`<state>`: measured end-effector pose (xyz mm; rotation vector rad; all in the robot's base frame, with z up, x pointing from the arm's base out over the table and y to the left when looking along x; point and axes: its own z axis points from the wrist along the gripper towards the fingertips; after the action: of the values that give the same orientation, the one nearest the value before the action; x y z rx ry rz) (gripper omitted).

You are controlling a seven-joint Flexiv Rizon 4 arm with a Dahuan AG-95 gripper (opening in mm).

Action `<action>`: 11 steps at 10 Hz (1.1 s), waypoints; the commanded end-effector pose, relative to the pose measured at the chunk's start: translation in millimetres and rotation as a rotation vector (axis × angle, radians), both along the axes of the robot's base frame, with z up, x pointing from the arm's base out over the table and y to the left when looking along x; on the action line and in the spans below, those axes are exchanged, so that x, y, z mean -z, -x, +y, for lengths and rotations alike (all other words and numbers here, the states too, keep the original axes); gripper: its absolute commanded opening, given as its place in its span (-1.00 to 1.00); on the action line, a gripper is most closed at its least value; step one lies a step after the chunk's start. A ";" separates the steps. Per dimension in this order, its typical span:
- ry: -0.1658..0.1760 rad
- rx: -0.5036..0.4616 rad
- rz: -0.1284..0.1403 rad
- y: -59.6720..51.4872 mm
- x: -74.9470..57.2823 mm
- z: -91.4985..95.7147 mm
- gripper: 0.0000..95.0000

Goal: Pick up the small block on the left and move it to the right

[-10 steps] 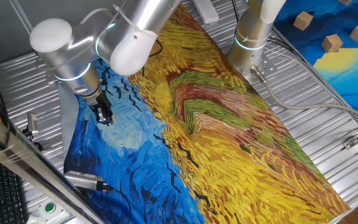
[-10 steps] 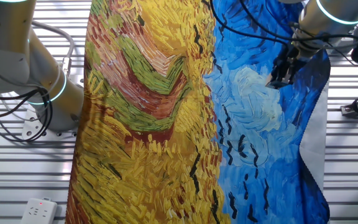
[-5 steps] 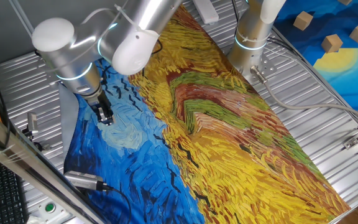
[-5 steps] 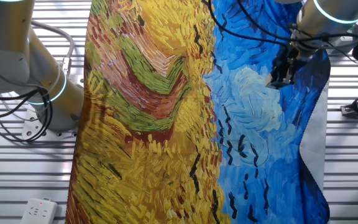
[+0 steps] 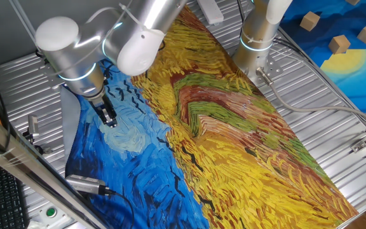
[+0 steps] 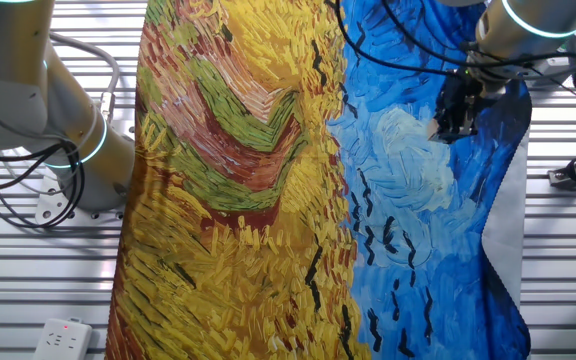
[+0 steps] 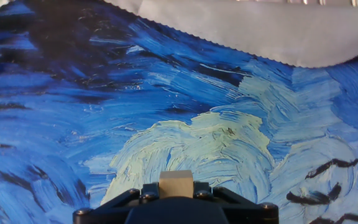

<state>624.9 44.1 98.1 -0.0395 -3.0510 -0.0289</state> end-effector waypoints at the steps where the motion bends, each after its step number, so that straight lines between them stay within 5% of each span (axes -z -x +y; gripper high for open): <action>1: -0.005 -0.038 0.003 0.5 -0.3 0.1 -1.00; 11: -0.014 -0.027 -0.024 4.8 2.1 8.3 -1.00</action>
<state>618.2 53.0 96.8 -0.0003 -3.0820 -0.0517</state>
